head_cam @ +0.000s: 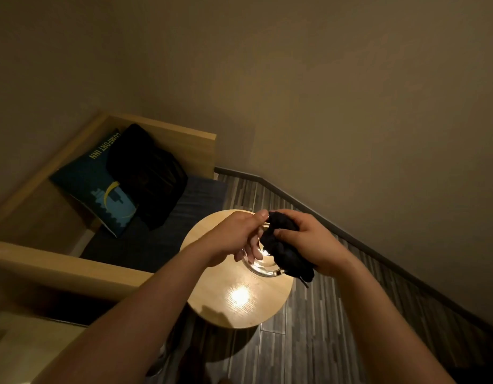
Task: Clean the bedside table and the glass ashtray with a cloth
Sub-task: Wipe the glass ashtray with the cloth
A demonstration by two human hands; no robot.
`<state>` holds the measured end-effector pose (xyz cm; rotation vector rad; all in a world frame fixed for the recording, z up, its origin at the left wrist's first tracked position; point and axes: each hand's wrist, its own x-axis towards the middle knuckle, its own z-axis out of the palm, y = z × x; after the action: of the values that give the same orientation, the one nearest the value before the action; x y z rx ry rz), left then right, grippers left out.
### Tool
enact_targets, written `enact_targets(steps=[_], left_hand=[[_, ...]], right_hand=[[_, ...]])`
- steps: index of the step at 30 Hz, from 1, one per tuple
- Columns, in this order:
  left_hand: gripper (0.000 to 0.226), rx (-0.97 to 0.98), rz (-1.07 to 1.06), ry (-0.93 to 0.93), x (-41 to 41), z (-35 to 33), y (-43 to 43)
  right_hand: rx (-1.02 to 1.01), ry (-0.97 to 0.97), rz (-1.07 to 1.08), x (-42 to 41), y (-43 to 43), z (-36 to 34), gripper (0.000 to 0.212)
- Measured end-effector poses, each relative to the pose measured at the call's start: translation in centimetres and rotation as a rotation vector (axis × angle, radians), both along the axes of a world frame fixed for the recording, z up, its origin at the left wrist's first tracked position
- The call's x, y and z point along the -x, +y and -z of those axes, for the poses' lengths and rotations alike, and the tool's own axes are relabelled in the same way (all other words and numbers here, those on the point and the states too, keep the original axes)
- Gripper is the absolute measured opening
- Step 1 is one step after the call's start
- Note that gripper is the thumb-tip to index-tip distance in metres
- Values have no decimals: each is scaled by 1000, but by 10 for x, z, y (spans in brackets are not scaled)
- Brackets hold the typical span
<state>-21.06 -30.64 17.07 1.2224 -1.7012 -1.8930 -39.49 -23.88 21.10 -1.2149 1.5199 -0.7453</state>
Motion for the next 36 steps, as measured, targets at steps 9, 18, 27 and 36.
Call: enact_targets(steps=[9, 18, 27, 36], left_hand=[[49, 99, -788, -47, 35, 20, 46], [44, -357, -545, 210, 20, 34, 41], [44, -136, -407, 88, 7, 40, 46], [34, 54, -685, 150, 17, 64, 72]], right_hand=[[105, -236, 760, -65, 17, 44, 30], [-42, -216, 751, -58, 32, 52, 36], [-59, 38, 486, -42, 29, 49, 34], [3, -59, 665, -82, 39, 66, 66]])
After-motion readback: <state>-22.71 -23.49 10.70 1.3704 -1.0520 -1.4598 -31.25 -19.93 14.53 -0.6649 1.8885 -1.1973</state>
